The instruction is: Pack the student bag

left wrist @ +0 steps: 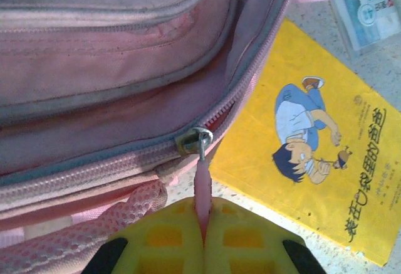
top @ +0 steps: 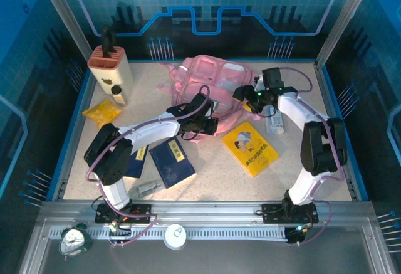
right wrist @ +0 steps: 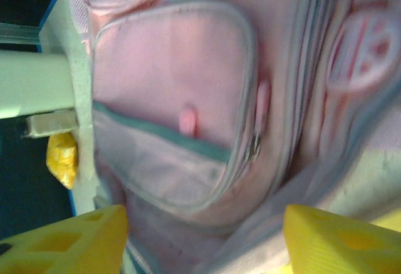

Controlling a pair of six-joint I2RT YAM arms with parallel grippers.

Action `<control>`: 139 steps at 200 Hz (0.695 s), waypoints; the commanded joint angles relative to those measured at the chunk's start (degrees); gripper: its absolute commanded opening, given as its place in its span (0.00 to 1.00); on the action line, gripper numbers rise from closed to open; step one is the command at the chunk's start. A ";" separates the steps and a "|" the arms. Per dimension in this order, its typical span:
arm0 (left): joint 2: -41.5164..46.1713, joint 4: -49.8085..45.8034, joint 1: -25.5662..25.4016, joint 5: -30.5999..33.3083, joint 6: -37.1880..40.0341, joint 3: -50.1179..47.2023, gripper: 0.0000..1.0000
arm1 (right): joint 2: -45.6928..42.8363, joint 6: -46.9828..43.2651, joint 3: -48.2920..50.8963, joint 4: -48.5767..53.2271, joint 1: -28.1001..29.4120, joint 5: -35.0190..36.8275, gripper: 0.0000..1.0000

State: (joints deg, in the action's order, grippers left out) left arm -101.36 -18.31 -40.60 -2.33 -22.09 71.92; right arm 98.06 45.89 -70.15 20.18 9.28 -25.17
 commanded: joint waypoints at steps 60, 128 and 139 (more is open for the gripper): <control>-0.46 5.02 -1.81 -4.47 -1.87 1.94 0.00 | -2.59 13.39 11.75 -10.02 3.98 -5.08 0.75; -0.04 1.78 -1.86 -4.22 1.31 2.77 0.00 | 3.09 5.82 6.77 -6.25 4.70 0.62 0.37; 0.63 1.42 -1.93 -4.12 2.37 2.29 0.00 | 3.32 3.48 5.82 -4.81 4.61 2.14 0.26</control>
State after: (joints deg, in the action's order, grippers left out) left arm -101.86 -16.58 -41.85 -4.84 -23.05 71.96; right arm 100.49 54.61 -60.97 13.58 13.47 -26.70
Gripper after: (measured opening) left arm 0.049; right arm 0.367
